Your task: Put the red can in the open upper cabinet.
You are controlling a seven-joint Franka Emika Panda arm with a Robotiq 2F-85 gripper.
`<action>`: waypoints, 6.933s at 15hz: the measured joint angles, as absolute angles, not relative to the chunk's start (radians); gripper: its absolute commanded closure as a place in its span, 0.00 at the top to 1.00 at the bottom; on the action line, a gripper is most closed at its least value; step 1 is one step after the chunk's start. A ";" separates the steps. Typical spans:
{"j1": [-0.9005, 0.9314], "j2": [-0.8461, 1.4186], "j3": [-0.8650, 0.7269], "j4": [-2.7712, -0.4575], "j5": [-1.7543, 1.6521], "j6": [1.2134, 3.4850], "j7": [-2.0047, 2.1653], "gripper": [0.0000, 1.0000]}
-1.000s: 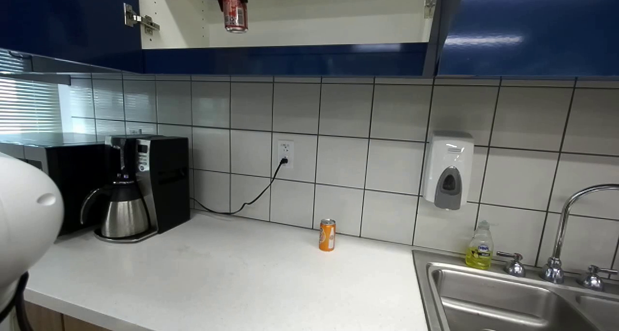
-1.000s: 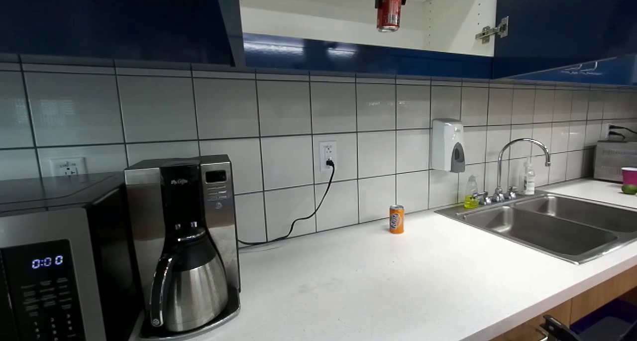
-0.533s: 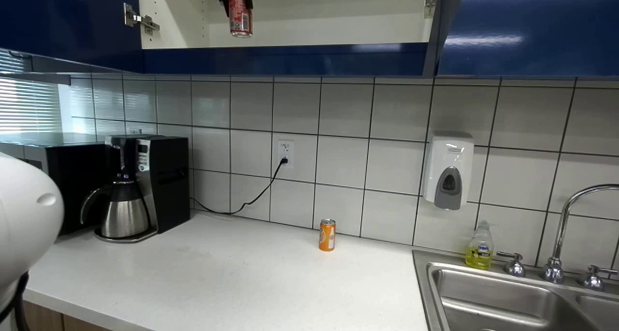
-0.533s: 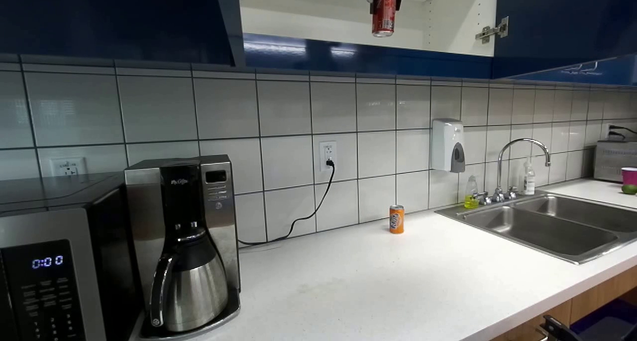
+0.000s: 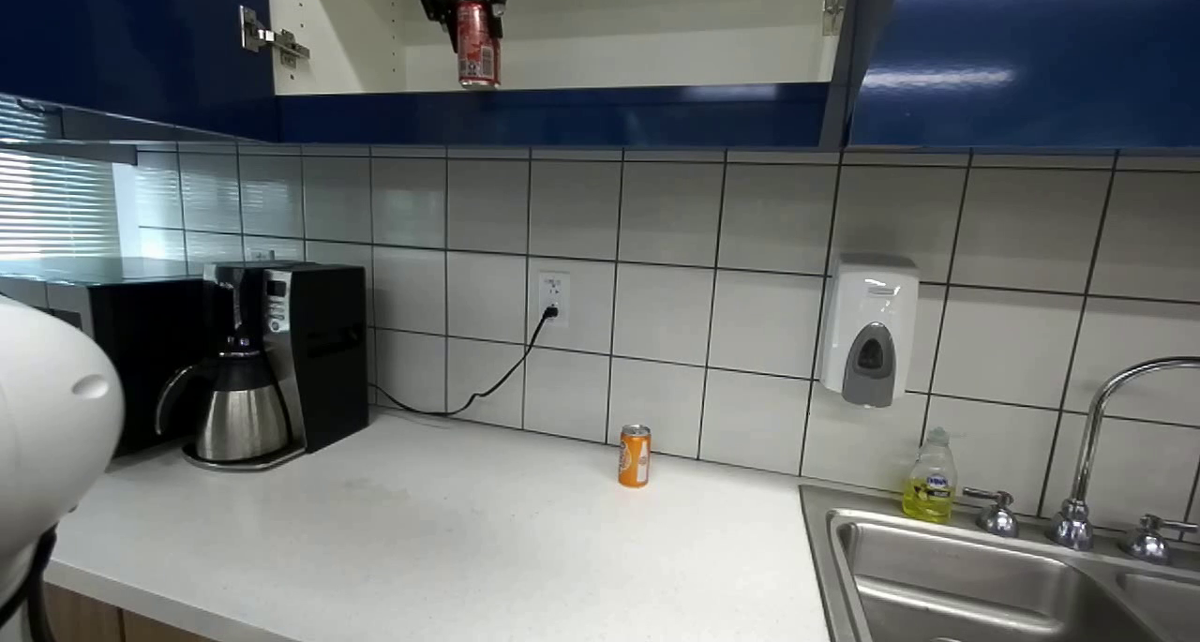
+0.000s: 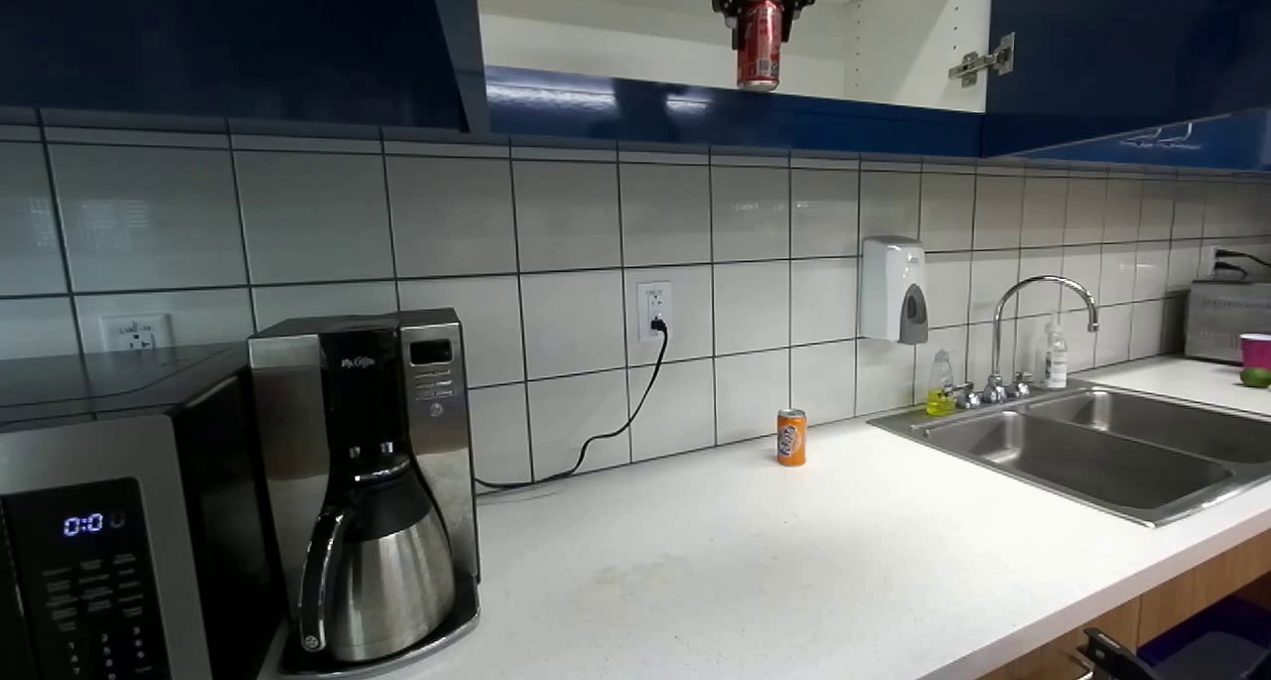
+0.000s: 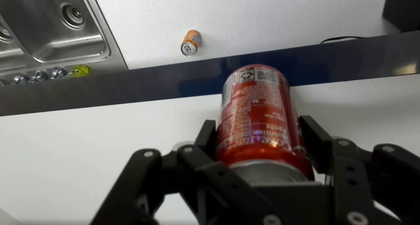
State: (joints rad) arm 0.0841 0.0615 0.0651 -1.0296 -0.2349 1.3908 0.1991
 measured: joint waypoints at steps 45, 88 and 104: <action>0.096 0.316 0.050 -0.636 -0.236 1.231 0.199 0.41; 0.112 0.277 0.055 -0.575 -0.233 1.138 0.179 1.00; 0.167 0.085 0.082 -0.766 -0.232 1.072 0.119 1.00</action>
State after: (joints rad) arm 0.1666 0.0854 0.0816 -0.7658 -0.2323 1.0716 0.1187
